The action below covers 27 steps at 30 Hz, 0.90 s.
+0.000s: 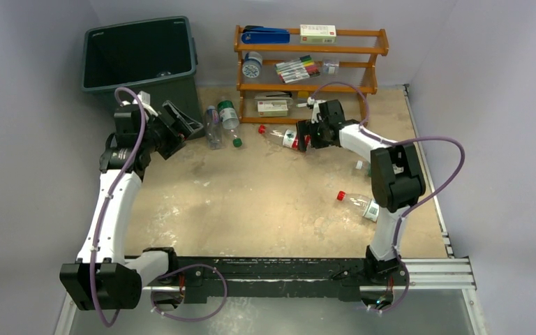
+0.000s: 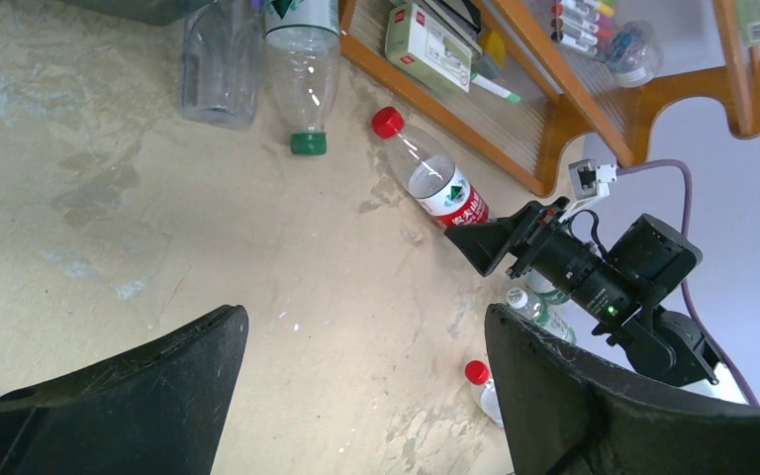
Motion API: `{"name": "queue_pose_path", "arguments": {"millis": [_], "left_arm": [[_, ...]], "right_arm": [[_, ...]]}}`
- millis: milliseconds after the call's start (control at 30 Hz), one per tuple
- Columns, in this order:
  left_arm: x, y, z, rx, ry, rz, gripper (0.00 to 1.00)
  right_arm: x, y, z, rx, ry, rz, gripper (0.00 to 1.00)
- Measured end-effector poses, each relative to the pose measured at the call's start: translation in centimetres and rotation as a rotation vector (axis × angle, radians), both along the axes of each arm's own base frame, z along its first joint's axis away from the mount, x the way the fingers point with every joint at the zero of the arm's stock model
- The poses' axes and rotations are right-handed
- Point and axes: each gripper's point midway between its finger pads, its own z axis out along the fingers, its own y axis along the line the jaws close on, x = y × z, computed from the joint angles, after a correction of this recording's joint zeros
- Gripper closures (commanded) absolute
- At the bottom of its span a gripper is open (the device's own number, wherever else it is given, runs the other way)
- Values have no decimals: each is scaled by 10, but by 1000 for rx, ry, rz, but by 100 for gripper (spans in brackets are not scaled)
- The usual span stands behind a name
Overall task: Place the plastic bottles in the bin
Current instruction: Move the plastic bottle to the center of the board.
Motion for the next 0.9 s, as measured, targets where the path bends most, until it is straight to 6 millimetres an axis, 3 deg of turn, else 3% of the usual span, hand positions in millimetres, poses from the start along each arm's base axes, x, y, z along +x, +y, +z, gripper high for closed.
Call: {"name": "queue_pose_path", "arguments": {"millis": [200,533,600,900], "left_arm": [[-7,-1,-9,30,34,-2,11],[-28,-7,-19,69,65,-1,11],[-32,-6,-19,76,64,2,11],[-39,-1,-29,97,83,23,10]], "right_arm": [[-14,-6,-28,-23,30,-6,3],[-19,15,-25,-35,-28,10,0],[-19,20,-13,-48,-59,8,0],[-7,27,80,-2,-296,-28,0]]}}
